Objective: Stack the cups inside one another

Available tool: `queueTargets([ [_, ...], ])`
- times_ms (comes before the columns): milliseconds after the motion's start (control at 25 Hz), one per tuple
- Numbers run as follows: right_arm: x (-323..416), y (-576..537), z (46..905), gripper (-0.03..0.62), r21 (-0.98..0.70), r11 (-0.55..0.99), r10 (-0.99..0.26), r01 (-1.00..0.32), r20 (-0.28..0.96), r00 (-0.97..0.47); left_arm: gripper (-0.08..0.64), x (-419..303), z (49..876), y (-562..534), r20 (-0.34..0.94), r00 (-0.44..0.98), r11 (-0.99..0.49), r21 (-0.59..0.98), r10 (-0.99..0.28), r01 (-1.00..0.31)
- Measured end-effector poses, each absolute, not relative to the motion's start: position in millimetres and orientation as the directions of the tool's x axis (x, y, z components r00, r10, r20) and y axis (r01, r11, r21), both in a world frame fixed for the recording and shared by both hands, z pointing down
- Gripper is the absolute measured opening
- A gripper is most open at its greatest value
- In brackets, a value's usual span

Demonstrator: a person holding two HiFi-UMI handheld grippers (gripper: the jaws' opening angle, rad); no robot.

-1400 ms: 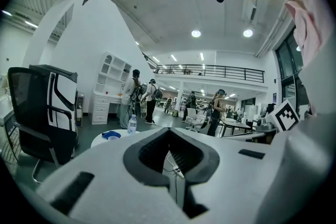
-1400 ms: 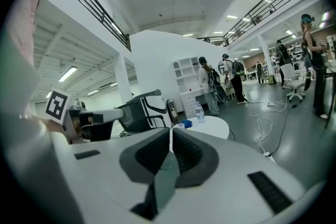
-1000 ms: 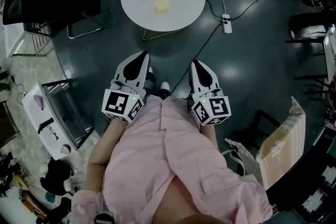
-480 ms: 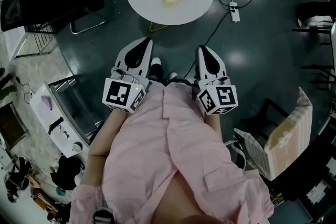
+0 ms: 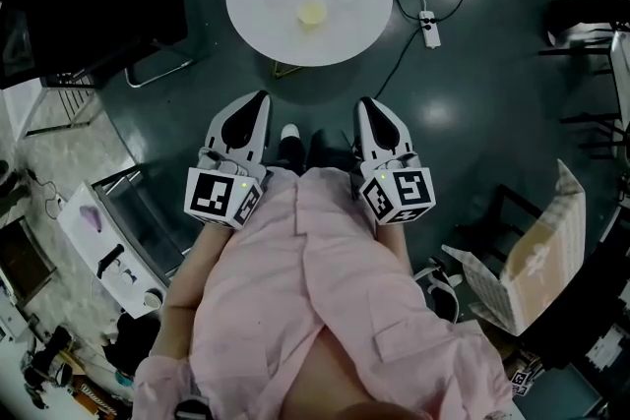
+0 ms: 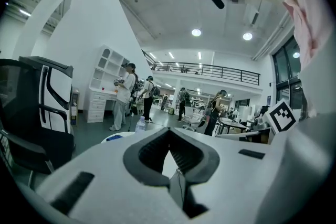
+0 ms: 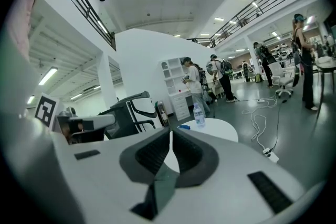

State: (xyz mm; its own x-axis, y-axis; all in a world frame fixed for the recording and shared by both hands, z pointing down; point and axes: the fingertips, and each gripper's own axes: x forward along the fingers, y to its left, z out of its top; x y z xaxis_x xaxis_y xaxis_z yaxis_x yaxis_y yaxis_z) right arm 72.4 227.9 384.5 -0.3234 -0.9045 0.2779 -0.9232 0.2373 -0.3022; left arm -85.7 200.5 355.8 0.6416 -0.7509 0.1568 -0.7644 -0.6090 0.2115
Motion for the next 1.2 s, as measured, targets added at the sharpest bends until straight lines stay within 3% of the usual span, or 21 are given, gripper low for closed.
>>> queueTargets([
  [720,84,183,395,0.037,-0.309,0.262,-0.875,-0.914,0.323,-0.360,0.009,-70,371,162,0.196,0.623,-0.571,0.266,-0.757,-0.777],
  [1200,128,113,390,0.037,-0.307,0.313,-0.864,-0.899,0.301,-0.403,0.009,-28,355,108,0.127,0.587,-0.552,0.230,-0.799,-0.801],
])
